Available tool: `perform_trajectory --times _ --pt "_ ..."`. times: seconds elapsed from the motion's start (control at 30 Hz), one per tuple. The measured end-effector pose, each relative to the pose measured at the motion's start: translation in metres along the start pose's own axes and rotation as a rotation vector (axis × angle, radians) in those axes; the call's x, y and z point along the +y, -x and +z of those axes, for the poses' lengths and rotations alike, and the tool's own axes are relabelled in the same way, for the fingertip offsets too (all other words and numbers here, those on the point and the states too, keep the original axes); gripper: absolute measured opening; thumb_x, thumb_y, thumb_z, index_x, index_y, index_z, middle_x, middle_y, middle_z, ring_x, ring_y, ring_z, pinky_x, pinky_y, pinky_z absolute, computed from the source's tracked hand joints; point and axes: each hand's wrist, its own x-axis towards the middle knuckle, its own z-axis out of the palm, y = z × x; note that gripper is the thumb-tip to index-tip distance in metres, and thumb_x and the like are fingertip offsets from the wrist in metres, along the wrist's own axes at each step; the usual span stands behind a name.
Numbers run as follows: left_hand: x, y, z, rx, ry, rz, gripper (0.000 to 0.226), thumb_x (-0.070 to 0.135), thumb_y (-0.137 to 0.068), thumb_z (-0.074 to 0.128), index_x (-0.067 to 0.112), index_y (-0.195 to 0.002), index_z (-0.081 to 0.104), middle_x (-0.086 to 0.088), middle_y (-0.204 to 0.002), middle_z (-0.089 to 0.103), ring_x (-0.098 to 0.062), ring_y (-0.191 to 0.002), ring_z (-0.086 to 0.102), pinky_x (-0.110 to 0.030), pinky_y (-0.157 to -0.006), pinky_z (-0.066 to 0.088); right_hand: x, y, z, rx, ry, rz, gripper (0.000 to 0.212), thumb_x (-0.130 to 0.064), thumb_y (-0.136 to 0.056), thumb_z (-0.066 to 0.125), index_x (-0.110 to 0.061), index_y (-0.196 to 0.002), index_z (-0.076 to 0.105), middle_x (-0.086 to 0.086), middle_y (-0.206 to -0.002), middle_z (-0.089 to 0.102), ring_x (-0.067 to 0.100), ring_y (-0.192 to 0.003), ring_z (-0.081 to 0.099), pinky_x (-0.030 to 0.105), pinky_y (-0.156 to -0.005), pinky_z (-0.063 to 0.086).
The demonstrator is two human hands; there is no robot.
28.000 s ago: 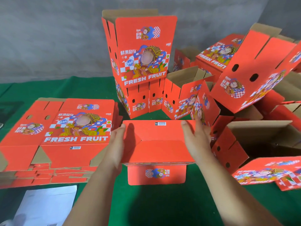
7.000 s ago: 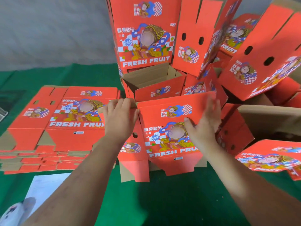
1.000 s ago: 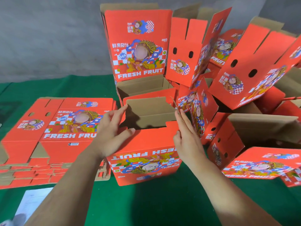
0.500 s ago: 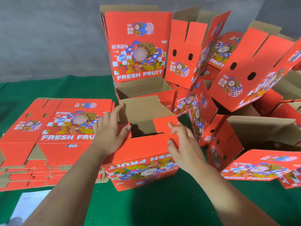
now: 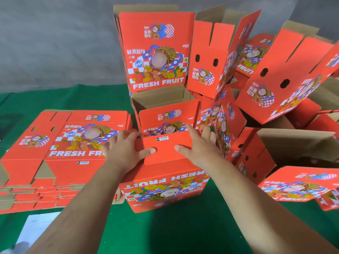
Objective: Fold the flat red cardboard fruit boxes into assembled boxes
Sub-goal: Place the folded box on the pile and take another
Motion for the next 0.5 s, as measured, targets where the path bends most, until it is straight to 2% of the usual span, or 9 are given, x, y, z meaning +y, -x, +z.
perform_trajectory --times 0.07,0.17,0.27,0.33,0.37,0.4,0.43,0.47,0.5 --pt "0.007 -0.001 0.002 -0.093 -0.022 -0.164 0.094 0.089 -0.069 0.064 0.038 -0.146 0.045 -0.003 -0.147 0.040 -0.038 -0.135 0.048 -0.060 -0.106 0.039 -0.001 -0.001 0.001 -0.015 0.030 0.040 0.083 -0.072 -0.088 0.063 -0.044 -0.155 0.024 0.000 -0.159 0.014 0.033 -0.142 0.033 0.051 -0.096 0.047" --pt "0.017 0.003 0.007 -0.078 -0.050 -0.210 0.093 0.082 -0.072 0.070 0.025 -0.140 0.046 -0.009 -0.139 0.042 -0.042 -0.120 0.058 -0.052 -0.092 0.051 -0.007 0.002 0.006 0.057 0.107 0.072 0.077 -0.071 -0.086 0.067 -0.040 -0.145 0.029 0.000 -0.141 0.024 0.033 -0.126 0.047 0.045 -0.078 0.046" --pt "0.014 0.006 0.002 -0.029 0.068 -0.146 0.091 0.078 -0.072 0.074 0.023 -0.140 0.049 -0.010 -0.138 0.046 -0.039 -0.119 0.060 -0.050 -0.095 0.053 -0.007 0.000 0.006 0.049 0.107 0.055 0.078 -0.078 -0.085 0.059 -0.040 -0.146 0.028 0.001 -0.144 0.022 0.034 -0.129 0.046 0.047 -0.085 0.047" --pt "0.005 0.006 -0.004 0.019 0.452 -0.216 0.084 0.073 -0.074 0.076 0.023 -0.137 0.052 -0.011 -0.134 0.055 -0.032 -0.117 0.062 -0.046 -0.101 0.051 -0.002 -0.001 0.000 -0.002 -0.036 0.076 0.084 -0.090 -0.080 0.045 -0.043 -0.148 0.032 -0.002 -0.155 0.019 0.034 -0.138 0.043 0.049 -0.101 0.044" --pt "0.003 0.009 -0.010 0.035 0.748 -0.353 0.076 0.073 -0.078 0.072 0.023 -0.133 0.055 -0.011 -0.127 0.062 -0.028 -0.110 0.065 -0.043 -0.098 0.051 -0.001 -0.001 -0.003 -0.011 -0.164 0.105 0.089 -0.094 -0.076 0.038 -0.045 -0.149 0.034 -0.004 -0.159 0.019 0.032 -0.141 0.042 0.048 -0.107 0.040" --pt "0.001 0.014 -0.017 -0.022 1.048 -0.541 0.065 0.073 -0.086 0.064 0.022 -0.126 0.061 -0.010 -0.114 0.067 -0.026 -0.096 0.066 -0.038 -0.088 0.051 0.000 0.000 -0.006 0.001 -0.309 0.139 0.092 -0.096 -0.072 0.034 -0.045 -0.149 0.036 -0.003 -0.160 0.021 0.031 -0.143 0.043 0.046 -0.109 0.038" --pt "-0.001 0.020 -0.021 -0.125 1.257 -0.693 0.057 0.071 -0.093 0.056 0.019 -0.111 0.069 -0.010 -0.096 0.070 -0.024 -0.080 0.066 -0.036 -0.078 0.049 -0.001 0.002 -0.007 0.024 -0.433 0.165 0.095 -0.095 -0.070 0.033 -0.043 -0.150 0.038 -0.002 -0.160 0.028 0.030 -0.142 0.045 0.044 -0.110 0.037" --pt "-0.004 0.026 -0.022 -0.182 1.338 -0.762 0.056 0.069 -0.097 0.050 0.017 -0.092 0.071 -0.008 -0.080 0.068 -0.024 -0.068 0.063 -0.034 -0.071 0.048 -0.002 0.004 -0.009 0.046 -0.507 0.177 0.095 -0.093 -0.070 0.033 -0.042 -0.150 0.040 -0.001 -0.158 0.037 0.029 -0.141 0.046 0.043 -0.111 0.037" --pt "-0.003 0.032 -0.022 -0.189 1.343 -0.769 0.055 0.066 -0.099 0.050 0.016 -0.081 0.067 -0.009 -0.073 0.066 -0.025 -0.065 0.061 -0.035 -0.071 0.048 -0.004 0.007 -0.010 0.064 -0.530 0.174 0.093 -0.092 -0.071 0.033 -0.041 -0.148 0.043 -0.002 -0.154 0.045 0.028 -0.139 0.048 0.045 -0.113 0.038"
